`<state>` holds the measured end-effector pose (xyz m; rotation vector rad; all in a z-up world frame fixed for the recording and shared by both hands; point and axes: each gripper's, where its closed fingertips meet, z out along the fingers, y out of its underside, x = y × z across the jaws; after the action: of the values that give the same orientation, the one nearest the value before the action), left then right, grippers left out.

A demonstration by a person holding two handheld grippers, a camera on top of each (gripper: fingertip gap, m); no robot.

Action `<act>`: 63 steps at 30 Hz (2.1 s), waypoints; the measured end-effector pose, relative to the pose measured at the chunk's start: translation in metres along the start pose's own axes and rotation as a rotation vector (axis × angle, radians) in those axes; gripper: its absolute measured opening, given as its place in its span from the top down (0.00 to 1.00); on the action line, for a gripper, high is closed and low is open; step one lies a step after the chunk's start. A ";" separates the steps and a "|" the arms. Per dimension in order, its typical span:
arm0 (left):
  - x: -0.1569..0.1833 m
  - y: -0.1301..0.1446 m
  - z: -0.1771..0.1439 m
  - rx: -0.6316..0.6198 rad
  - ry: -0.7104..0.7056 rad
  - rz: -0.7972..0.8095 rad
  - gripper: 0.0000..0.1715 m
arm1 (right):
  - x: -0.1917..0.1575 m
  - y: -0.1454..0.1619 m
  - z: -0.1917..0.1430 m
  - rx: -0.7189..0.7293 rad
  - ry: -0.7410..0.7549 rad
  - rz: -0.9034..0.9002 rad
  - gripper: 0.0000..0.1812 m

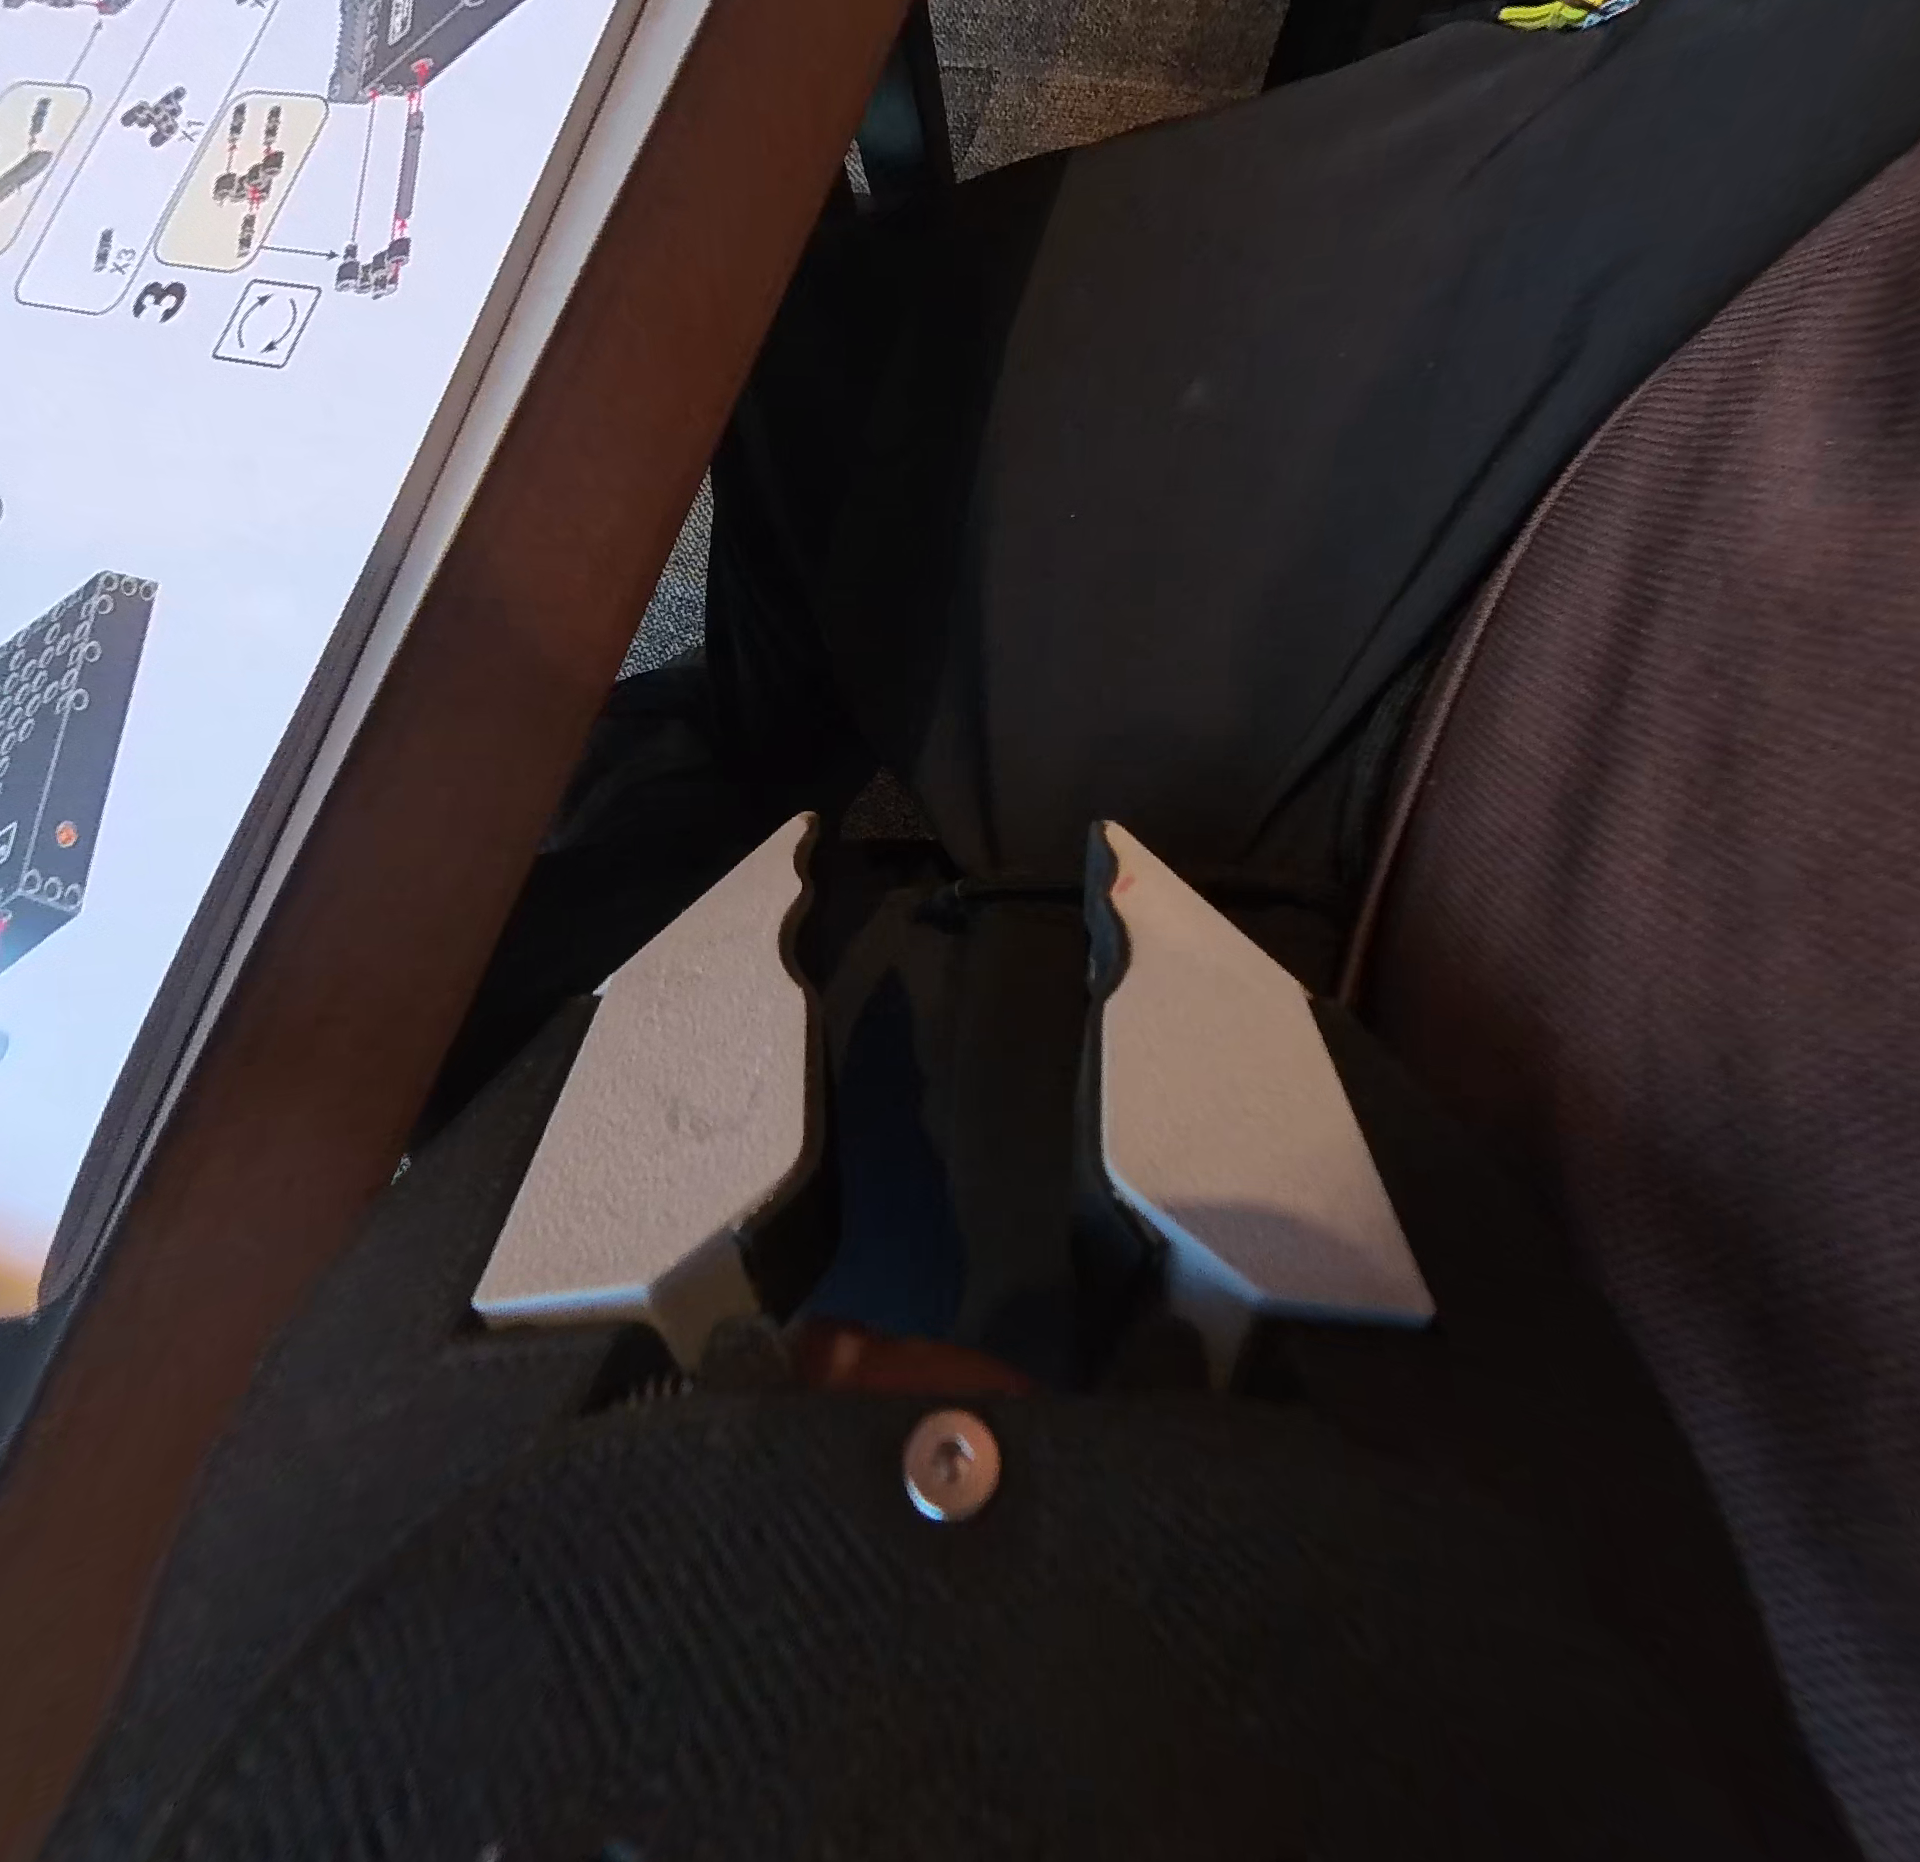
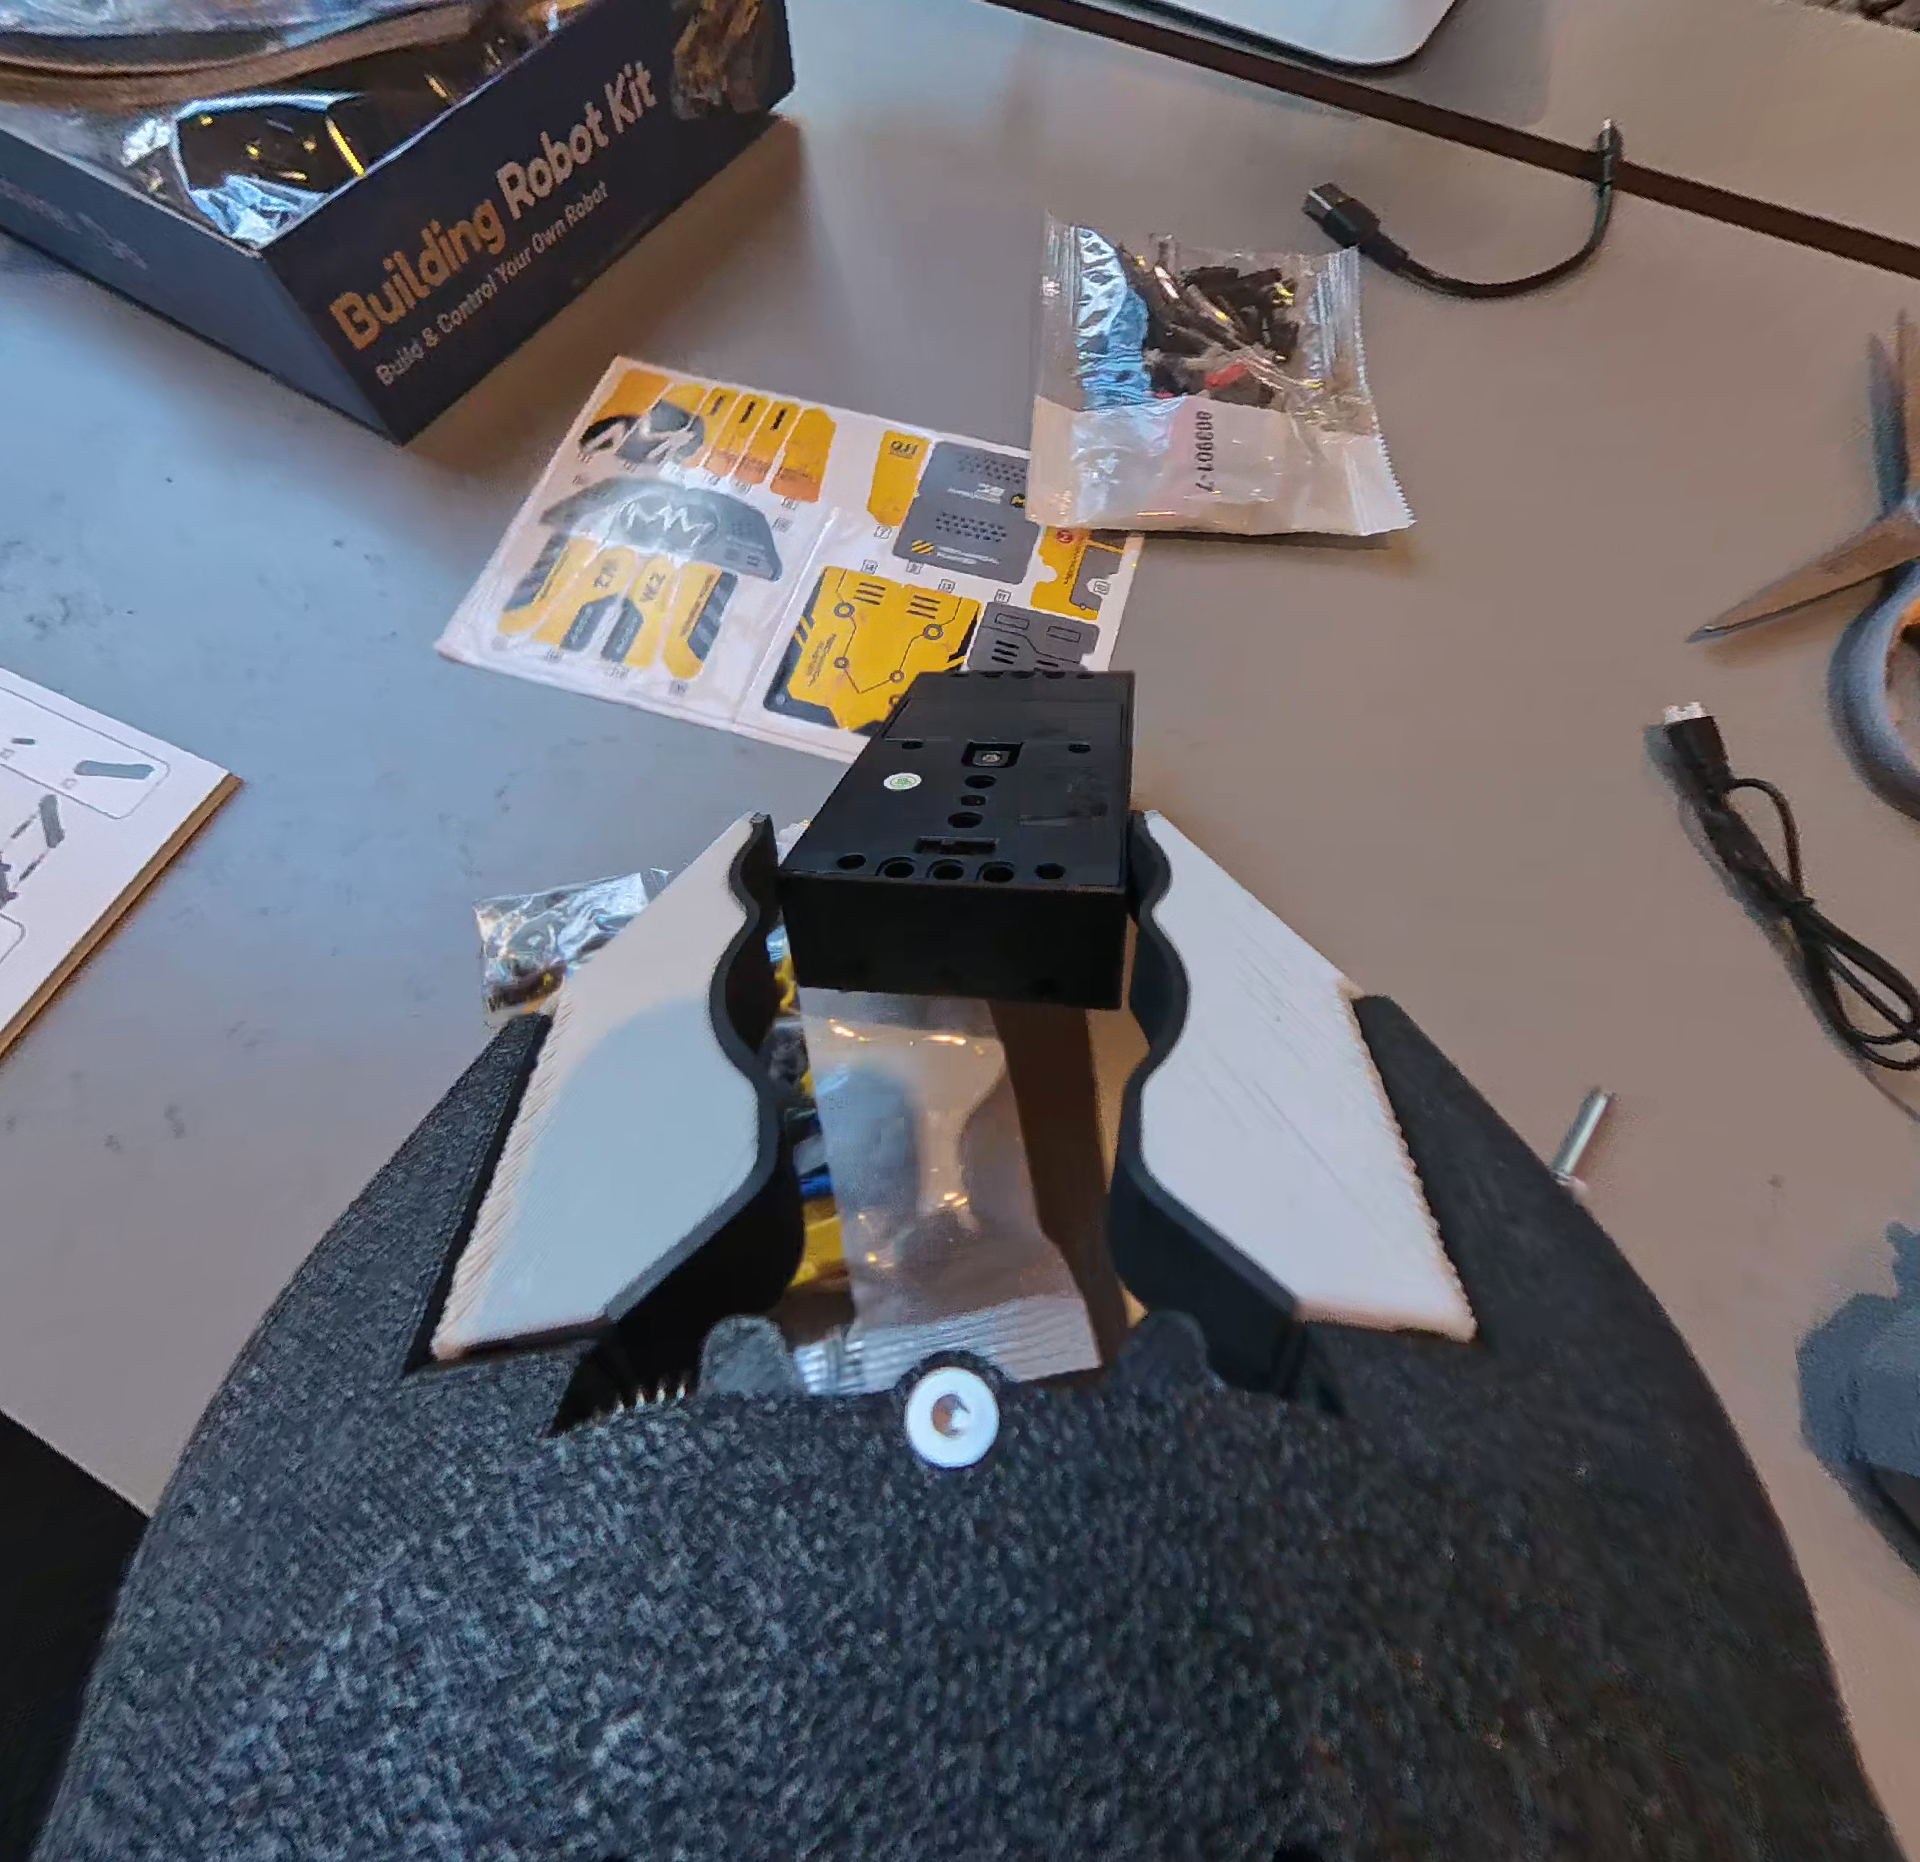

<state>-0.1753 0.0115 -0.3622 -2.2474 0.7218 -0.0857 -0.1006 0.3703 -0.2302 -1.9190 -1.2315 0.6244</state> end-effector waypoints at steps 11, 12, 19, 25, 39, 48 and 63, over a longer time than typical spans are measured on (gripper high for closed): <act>0.000 0.000 -0.001 0.000 -0.002 0.001 0.73 | 0.039 0.018 -0.002 -0.038 0.043 0.118 0.63; 0.000 0.000 0.000 -0.001 -0.001 0.002 0.73 | 0.041 0.022 0.001 -0.054 0.044 0.120 0.63; 0.000 0.002 0.000 -0.007 -0.004 0.001 0.73 | 0.060 0.042 0.017 -0.147 0.120 0.068 0.63; 0.000 0.002 0.001 -0.014 -0.002 0.007 0.73 | 0.070 0.052 0.029 -0.161 0.113 0.116 0.63; 0.002 0.003 0.001 -0.020 0.004 0.016 0.73 | 0.064 0.048 0.025 -0.112 0.081 0.140 0.64; 0.002 0.003 0.001 -0.020 0.006 0.020 0.73 | 0.082 0.000 -0.017 0.174 0.082 0.216 0.64; 0.003 0.006 0.003 -0.040 -0.004 0.030 0.73 | 0.085 0.017 -0.011 0.126 0.106 0.241 0.58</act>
<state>-0.1750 0.0090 -0.3689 -2.2736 0.7606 -0.0527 -0.0484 0.4401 -0.2373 -1.9820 -0.8815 0.6970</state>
